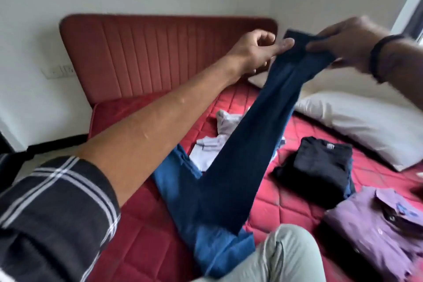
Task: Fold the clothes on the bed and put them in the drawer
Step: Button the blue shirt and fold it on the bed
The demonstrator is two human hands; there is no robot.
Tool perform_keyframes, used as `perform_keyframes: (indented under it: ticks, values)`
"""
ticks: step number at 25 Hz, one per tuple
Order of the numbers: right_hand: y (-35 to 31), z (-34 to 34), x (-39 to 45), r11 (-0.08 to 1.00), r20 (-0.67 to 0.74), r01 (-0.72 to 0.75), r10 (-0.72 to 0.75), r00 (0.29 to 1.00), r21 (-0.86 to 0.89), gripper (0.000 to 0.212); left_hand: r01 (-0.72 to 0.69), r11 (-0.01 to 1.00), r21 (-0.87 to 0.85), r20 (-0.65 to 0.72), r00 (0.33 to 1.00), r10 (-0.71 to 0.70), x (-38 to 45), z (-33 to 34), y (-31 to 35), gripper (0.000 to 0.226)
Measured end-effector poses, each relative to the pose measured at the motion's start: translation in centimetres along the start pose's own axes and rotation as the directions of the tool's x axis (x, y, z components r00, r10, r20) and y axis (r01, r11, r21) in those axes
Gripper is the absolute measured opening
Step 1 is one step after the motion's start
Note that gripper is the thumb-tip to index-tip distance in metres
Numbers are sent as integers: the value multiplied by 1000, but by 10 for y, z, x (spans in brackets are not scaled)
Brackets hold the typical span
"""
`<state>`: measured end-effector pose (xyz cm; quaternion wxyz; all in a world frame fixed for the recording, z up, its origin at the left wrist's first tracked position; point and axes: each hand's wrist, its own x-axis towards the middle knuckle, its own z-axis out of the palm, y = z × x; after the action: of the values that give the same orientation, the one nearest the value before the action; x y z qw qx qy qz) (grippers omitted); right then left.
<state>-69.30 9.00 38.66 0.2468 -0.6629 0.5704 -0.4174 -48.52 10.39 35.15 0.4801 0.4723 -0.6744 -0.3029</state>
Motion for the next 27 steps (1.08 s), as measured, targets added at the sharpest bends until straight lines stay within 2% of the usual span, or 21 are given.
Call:
perform_keyframes:
  ticks: [1, 2, 3, 5, 7, 9, 11, 13, 15, 18, 19, 20, 21, 22, 23, 24, 25, 26, 27]
  values:
    - [13, -9, 8, 1000, -22, -22, 22, 1000, -7, 31, -46, 986, 162, -67, 996, 58, -17, 5, -21, 37]
    - [27, -15, 15, 999, -37, -42, 42, 998, -4, 42, -74, 960, 270, -68, 993, 95, -43, 11, -55, 34]
    - [41, -20, 20, 998, -52, -59, 59, 997, -12, 48, -72, 941, 330, -10, 997, 79, -74, 17, -96, 31]
    - [70, -22, 36, 992, -74, -119, 115, 991, -53, 43, 83, 908, 410, 126, 981, -146, -153, 29, -183, 34]
    - [92, -10, 50, 984, -98, -149, 139, 985, -101, 33, 214, 823, 525, 217, 902, -373, -234, 44, -255, 47]
    - [98, 5, 57, 982, -105, -161, 150, 983, -101, 28, 220, 774, 594, 318, 820, -477, -295, 60, -295, 57]
    - [95, 23, 54, 982, -102, -132, 119, 988, -136, 26, 233, 781, 579, 351, 793, -497, -317, 65, -300, 57]
    - [78, 41, 40, 984, -85, -60, 47, 995, -167, 16, 335, 832, 442, 271, 834, -480, -299, 55, -279, 57]
    - [39, 63, 10, 976, -12, 50, -54, 998, -211, 10, 382, 899, 215, 55, 914, -401, -263, 35, -237, 80]
    - [-22, 109, -48, 866, 200, 347, -292, 935, -360, 14, 180, 981, 75, -216, 963, -160, -217, 8, -166, 122]
    - [-40, 127, -71, 845, 298, 422, -331, 895, -328, 21, 111, 993, 30, -269, 958, -99, -208, 3, -147, 127]
    - [-53, 147, -96, 870, 425, 445, -328, 844, -212, 24, 42, 998, -42, -332, 942, -53, -205, -7, -140, 125]
    - [-64, 166, -118, 907, 571, 418, -313, 759, -58, 27, -33, 990, -135, -389, 921, -23, -205, -16, -138, 110]
    - [-72, 182, -137, 925, 672, 370, -328, 664, 85, 31, -93, 973, -209, -447, 894, -11, -211, -28, -143, 86]
    - [-72, 195, -147, 924, 705, 312, -371, 605, 219, 32, -108, 953, -284, -519, 853, -58, -220, -41, -153, 62]
    - [-65, 206, -152, 913, 681, 251, -408, 608, 323, 32, -75, 921, -382, -588, 789, -180, -232, -55, -164, 49]
    - [-48, 218, -151, 897, 626, 201, -422, 656, 394, 29, -28, 861, -509, -615, 711, -340, -248, -70, -179, 45]
    - [-25, 231, -151, 890, 567, 194, -418, 710, 413, 30, -1, 787, -617, -610, 633, -477, -269, -85, -192, 47]
    - [5, 247, -151, 903, 525, 234, -403, 749, 360, 38, -4, 738, -675, -615, 556, -560, -289, -101, -203, 45]
